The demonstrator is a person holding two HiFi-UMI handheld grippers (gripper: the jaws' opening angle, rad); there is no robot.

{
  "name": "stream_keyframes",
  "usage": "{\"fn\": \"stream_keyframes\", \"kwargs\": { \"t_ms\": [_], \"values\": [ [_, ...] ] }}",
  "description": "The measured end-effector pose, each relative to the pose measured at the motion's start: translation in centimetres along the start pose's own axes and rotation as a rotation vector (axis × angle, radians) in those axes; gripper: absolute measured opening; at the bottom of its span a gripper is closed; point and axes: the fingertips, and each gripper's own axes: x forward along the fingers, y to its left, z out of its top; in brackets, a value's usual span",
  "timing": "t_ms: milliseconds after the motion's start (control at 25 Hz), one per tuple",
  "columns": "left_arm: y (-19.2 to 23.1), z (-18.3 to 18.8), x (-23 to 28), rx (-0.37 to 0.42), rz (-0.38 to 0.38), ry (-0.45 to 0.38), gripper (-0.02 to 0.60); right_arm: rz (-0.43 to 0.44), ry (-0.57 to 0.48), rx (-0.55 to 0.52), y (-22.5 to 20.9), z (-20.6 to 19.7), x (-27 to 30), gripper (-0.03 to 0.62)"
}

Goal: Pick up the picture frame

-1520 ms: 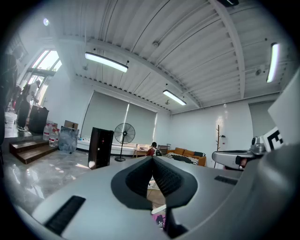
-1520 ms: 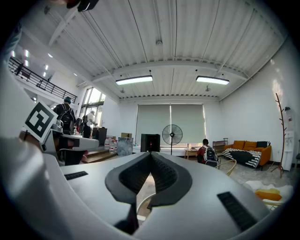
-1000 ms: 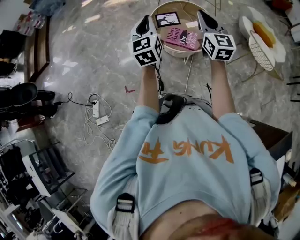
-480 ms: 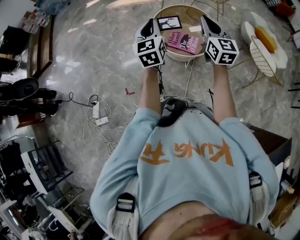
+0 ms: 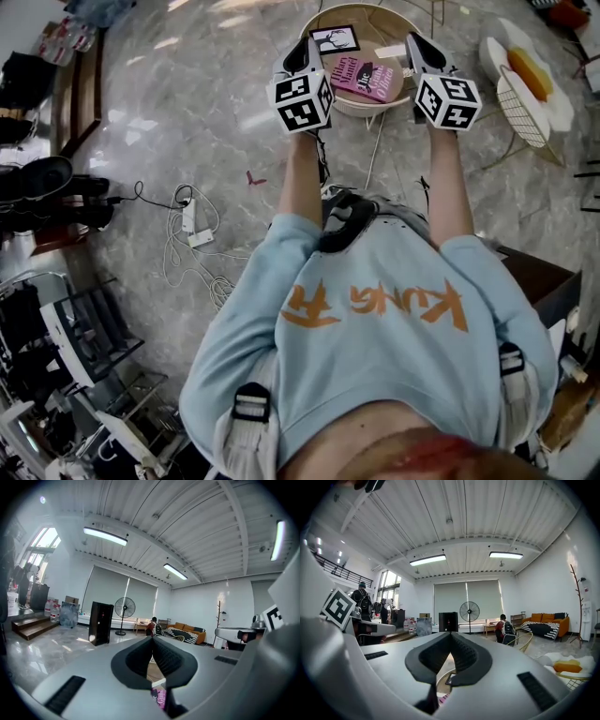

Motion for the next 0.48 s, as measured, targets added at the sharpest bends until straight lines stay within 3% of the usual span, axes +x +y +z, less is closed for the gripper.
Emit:
{"fn": "stream_keyframes", "kwargs": {
  "t_ms": [480],
  "values": [
    [-1.1,0.5,-0.1,0.022,-0.007,0.002,0.020,0.007,-0.007,0.032,-1.0,0.1,-0.4,-0.002]
  ]
}}
